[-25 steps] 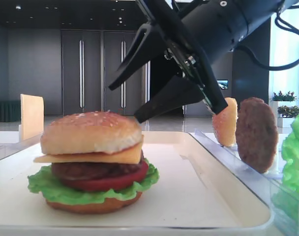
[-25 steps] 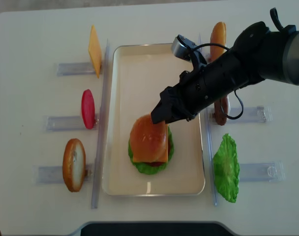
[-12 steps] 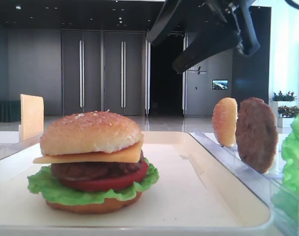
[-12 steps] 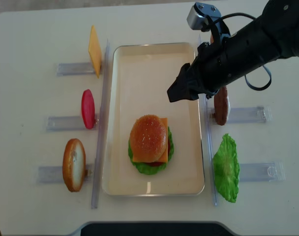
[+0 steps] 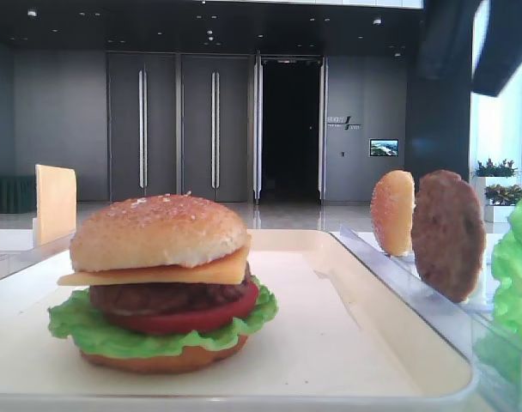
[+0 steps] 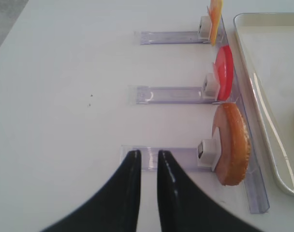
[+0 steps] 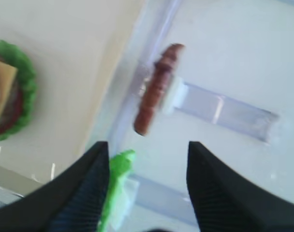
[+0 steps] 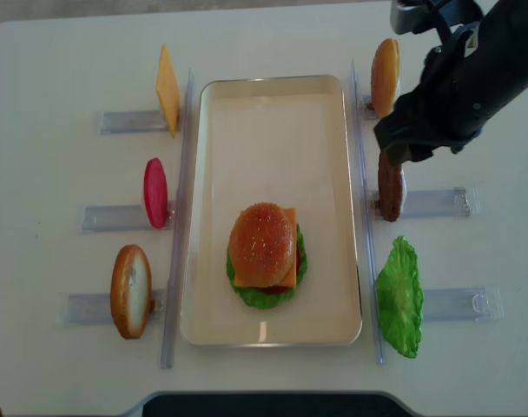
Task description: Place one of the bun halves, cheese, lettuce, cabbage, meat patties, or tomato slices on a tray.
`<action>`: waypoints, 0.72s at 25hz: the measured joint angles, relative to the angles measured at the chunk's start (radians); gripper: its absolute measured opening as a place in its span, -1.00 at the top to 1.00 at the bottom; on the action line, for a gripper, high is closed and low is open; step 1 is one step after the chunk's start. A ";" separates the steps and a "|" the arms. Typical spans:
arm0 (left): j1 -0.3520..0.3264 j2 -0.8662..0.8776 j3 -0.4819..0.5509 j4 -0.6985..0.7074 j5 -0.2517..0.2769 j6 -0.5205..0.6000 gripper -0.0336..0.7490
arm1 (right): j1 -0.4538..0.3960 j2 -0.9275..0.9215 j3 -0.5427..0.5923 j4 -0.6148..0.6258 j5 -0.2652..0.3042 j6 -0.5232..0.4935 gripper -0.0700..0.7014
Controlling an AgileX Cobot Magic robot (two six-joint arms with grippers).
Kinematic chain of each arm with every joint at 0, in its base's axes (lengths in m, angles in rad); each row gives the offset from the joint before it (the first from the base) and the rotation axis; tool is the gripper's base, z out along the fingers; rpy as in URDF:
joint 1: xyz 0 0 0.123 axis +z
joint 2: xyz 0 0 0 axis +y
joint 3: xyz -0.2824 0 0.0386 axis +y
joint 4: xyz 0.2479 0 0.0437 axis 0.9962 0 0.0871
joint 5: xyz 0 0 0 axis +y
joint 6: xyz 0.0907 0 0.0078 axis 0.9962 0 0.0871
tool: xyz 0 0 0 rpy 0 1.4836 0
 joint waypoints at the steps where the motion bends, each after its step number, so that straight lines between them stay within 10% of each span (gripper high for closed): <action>1: 0.000 0.000 0.000 0.000 0.000 0.000 0.68 | -0.014 -0.009 -0.002 -0.042 0.032 0.034 -0.17; 7: 0.000 0.000 0.000 0.000 0.000 0.000 0.68 | -0.224 -0.051 -0.002 -0.132 0.159 0.095 -0.17; 18: 0.000 0.000 0.000 0.000 0.000 0.000 0.68 | -0.539 -0.066 -0.002 -0.166 0.172 0.096 -0.17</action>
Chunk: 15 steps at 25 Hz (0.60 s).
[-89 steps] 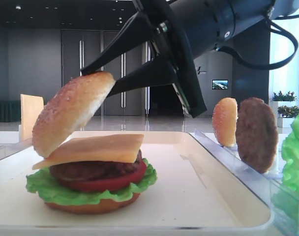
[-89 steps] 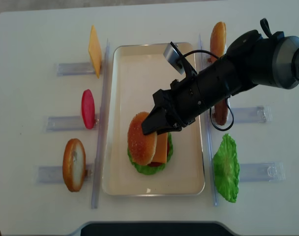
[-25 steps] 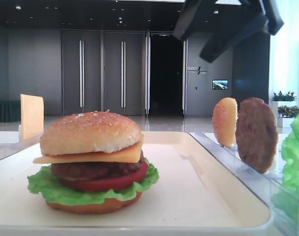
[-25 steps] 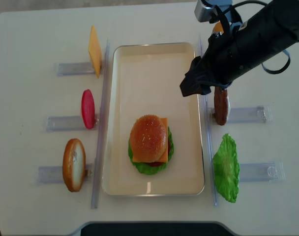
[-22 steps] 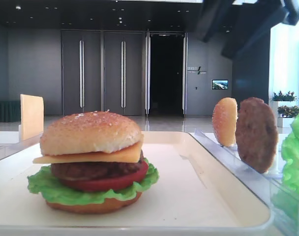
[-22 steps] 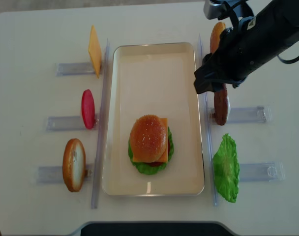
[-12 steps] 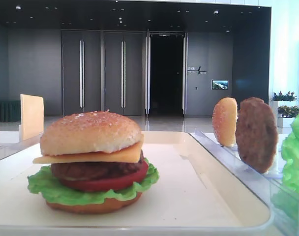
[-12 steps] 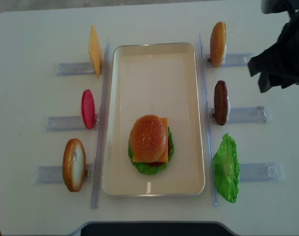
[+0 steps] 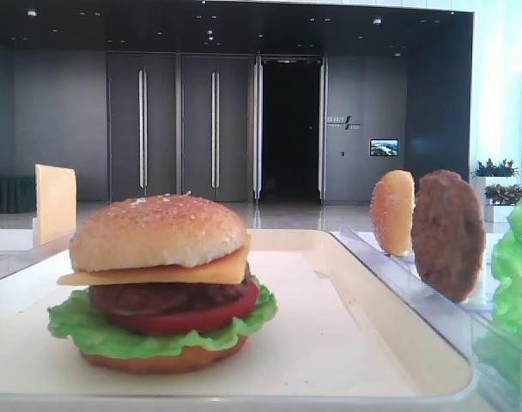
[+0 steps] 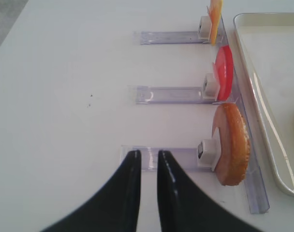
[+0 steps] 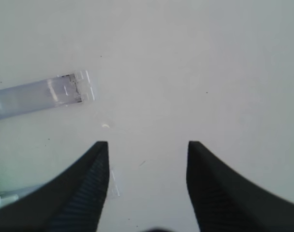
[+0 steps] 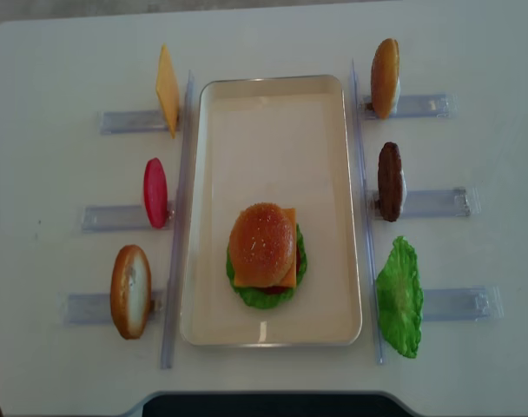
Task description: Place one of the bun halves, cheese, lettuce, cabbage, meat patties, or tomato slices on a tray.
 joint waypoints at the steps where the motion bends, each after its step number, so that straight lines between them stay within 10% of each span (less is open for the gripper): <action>1: 0.000 0.000 0.000 0.000 0.000 0.000 0.68 | 0.000 0.000 0.000 0.001 0.000 -0.001 -0.17; 15: 0.000 0.000 0.000 0.000 0.000 0.000 0.68 | -0.003 -0.113 0.016 0.004 0.000 -0.012 -0.17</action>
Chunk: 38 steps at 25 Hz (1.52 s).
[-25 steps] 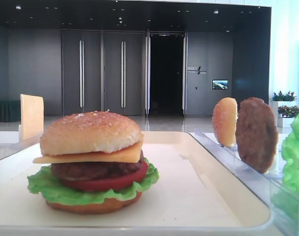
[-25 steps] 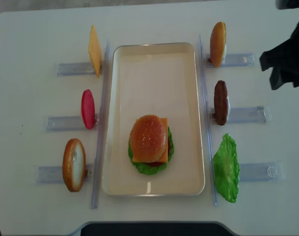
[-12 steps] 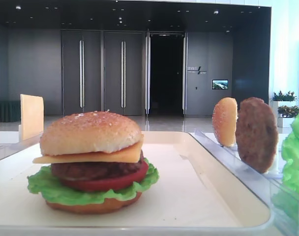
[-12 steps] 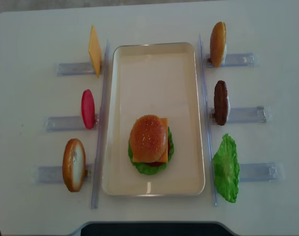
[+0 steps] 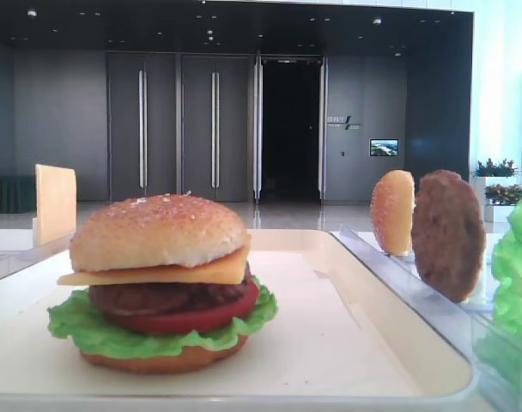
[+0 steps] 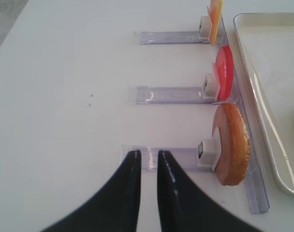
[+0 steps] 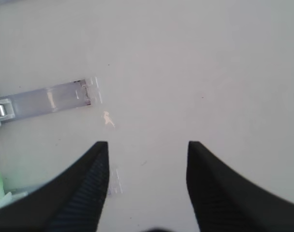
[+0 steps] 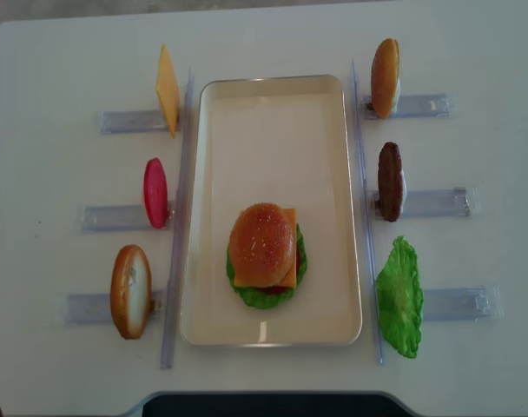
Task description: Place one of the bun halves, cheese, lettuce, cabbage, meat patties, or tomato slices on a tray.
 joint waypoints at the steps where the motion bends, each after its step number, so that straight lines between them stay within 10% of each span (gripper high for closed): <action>1: 0.000 0.000 0.000 0.000 0.000 0.000 0.68 | 0.000 -0.031 0.008 0.000 0.000 0.000 -0.17; 15: 0.000 0.000 0.000 0.000 0.000 -0.001 0.68 | 0.091 -0.631 0.255 -0.001 -0.159 -0.071 -0.17; 26: 0.000 0.000 0.000 0.000 0.000 -0.002 0.83 | 0.176 -0.974 0.568 0.007 -0.122 -0.066 -0.17; 38: 0.000 0.000 0.000 0.000 0.000 -0.003 0.83 | 0.176 -1.295 0.620 0.021 -0.123 -0.066 -0.17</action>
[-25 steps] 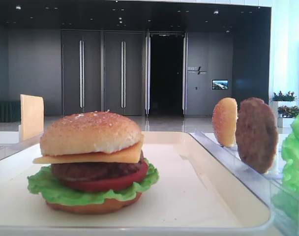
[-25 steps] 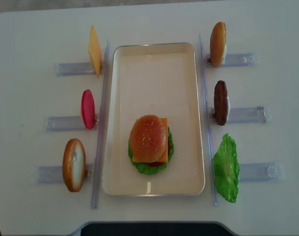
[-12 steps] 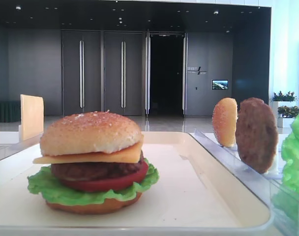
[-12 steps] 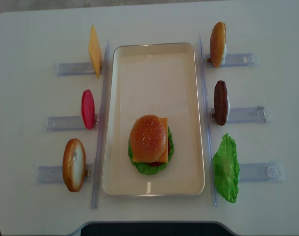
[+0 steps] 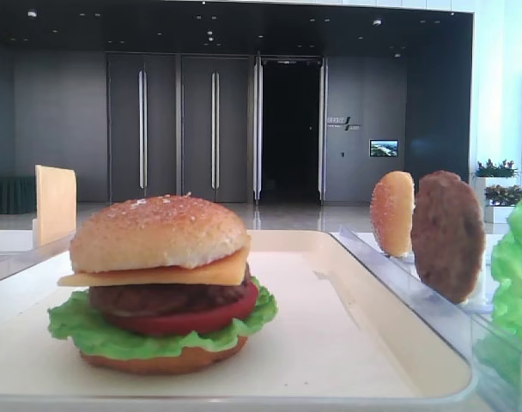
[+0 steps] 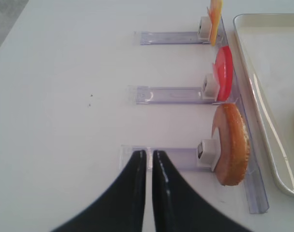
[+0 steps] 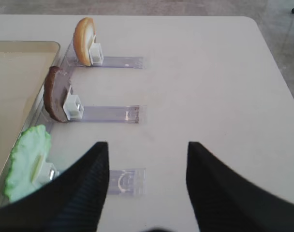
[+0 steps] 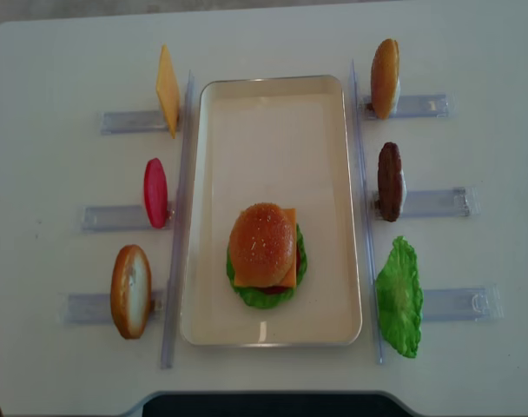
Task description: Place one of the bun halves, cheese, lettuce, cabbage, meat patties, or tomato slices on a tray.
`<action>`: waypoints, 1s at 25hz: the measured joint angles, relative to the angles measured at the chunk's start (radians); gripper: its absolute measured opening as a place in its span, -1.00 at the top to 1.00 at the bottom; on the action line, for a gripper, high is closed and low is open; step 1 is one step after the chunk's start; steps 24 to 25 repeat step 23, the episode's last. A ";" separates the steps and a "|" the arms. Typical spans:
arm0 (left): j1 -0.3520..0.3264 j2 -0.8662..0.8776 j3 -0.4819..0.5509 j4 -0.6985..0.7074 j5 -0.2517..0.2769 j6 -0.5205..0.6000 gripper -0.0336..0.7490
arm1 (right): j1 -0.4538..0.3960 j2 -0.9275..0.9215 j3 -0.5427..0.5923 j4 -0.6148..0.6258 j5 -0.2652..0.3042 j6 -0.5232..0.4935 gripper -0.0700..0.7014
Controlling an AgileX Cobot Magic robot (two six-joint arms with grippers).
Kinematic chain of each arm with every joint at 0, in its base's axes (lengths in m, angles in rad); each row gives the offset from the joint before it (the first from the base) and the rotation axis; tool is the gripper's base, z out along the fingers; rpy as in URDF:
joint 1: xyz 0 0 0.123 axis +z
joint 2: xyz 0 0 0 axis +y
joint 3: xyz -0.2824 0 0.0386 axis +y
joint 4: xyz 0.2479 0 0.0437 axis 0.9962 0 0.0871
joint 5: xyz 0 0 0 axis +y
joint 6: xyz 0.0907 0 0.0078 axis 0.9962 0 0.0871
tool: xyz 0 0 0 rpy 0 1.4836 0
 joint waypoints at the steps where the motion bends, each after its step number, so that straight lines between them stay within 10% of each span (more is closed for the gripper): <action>1: 0.000 0.000 0.000 0.000 0.000 0.000 0.83 | 0.000 -0.004 0.003 0.000 0.000 -0.001 -0.17; 25: 0.000 0.000 0.000 0.000 0.000 0.000 0.84 | 0.000 -0.006 0.033 -0.015 0.036 -0.002 -0.17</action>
